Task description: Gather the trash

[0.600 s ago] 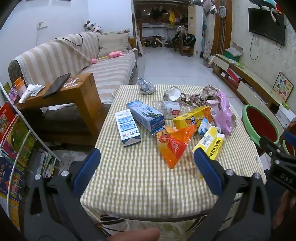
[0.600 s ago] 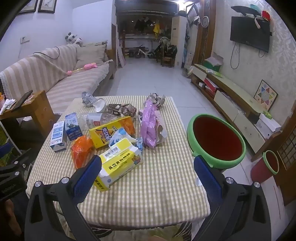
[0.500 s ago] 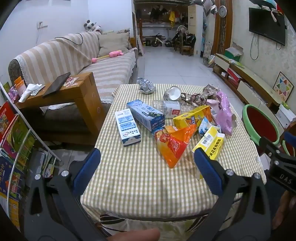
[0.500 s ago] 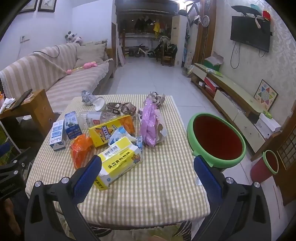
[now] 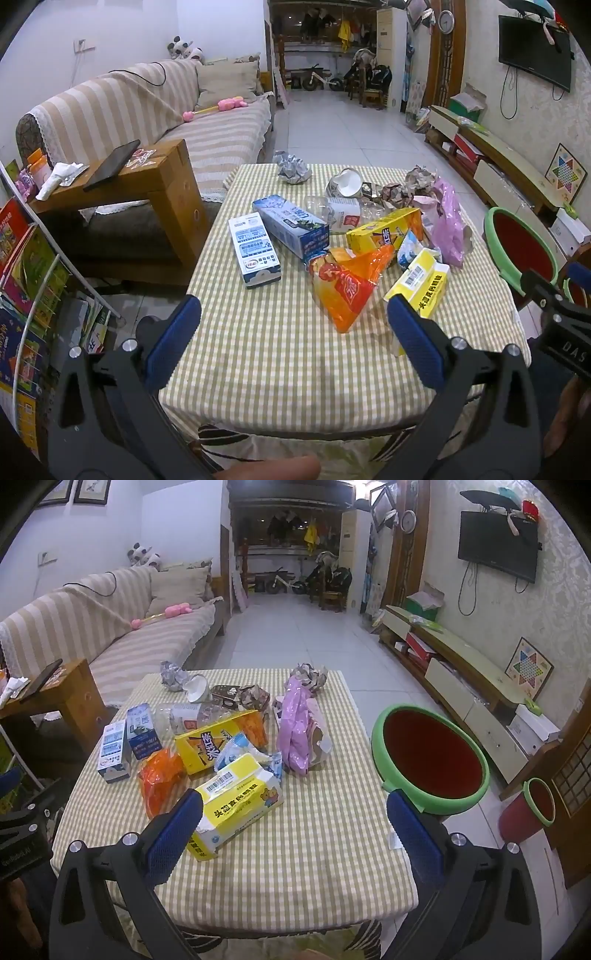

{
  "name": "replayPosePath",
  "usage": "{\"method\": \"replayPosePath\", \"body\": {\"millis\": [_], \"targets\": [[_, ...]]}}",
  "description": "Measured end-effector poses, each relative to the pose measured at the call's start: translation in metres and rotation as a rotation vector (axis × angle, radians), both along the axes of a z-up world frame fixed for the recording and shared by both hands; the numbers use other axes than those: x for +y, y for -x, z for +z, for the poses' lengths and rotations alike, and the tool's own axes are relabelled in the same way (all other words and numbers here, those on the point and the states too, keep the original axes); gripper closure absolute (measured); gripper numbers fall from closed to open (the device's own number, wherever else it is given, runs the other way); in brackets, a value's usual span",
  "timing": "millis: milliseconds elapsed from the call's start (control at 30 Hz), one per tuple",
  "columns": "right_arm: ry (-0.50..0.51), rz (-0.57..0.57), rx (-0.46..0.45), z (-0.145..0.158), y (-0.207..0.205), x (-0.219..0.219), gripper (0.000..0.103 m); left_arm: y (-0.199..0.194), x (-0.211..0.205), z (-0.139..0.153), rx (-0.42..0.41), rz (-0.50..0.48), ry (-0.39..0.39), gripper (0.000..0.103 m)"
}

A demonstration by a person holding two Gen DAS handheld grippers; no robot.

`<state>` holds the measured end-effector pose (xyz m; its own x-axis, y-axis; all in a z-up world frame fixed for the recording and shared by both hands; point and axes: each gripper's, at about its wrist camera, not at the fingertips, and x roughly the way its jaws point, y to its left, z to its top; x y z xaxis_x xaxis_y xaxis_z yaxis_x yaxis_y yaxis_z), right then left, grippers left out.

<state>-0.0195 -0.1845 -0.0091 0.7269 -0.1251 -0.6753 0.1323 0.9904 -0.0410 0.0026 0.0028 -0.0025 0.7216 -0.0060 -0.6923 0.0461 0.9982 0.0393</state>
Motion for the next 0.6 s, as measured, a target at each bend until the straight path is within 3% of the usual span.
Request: {"method": "replayPosePath", "body": {"millis": [600], "targets": [[-0.005, -0.001, 0.014, -0.0016, -0.0013, 0.0009, 0.008, 0.0013, -0.0051, -0.0052, 0.025, -0.021, 0.029, 0.003]]}}
